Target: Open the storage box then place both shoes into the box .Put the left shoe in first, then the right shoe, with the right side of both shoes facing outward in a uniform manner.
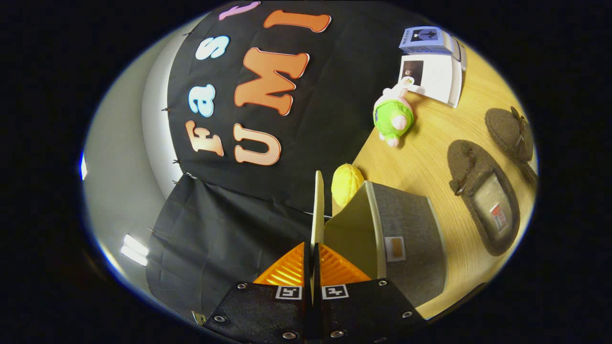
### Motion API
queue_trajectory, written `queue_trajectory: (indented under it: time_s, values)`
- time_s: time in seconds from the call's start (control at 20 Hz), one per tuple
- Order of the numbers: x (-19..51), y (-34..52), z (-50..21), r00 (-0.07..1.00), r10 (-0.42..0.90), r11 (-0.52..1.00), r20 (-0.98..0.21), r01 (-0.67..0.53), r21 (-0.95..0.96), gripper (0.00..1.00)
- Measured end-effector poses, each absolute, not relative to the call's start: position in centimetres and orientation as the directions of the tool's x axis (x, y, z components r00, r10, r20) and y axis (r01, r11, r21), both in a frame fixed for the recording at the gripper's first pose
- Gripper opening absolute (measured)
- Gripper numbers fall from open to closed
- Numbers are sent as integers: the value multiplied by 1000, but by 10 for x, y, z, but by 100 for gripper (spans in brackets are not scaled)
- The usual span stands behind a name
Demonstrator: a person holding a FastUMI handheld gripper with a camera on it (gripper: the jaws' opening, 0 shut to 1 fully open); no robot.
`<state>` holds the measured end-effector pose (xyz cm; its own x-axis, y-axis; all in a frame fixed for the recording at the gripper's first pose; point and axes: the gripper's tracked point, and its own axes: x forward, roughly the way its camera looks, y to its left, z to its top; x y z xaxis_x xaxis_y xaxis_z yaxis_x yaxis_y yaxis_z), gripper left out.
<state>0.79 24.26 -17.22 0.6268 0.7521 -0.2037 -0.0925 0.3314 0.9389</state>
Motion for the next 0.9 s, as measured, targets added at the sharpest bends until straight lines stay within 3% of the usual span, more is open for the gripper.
queue_trajectory:
  time_s: [0.3,0.9]
  values:
    - [13,276,-152,613,758,409,-223,-181,894,3]
    - [-11,376,-110,542,815,409,-204,-291,865,5]
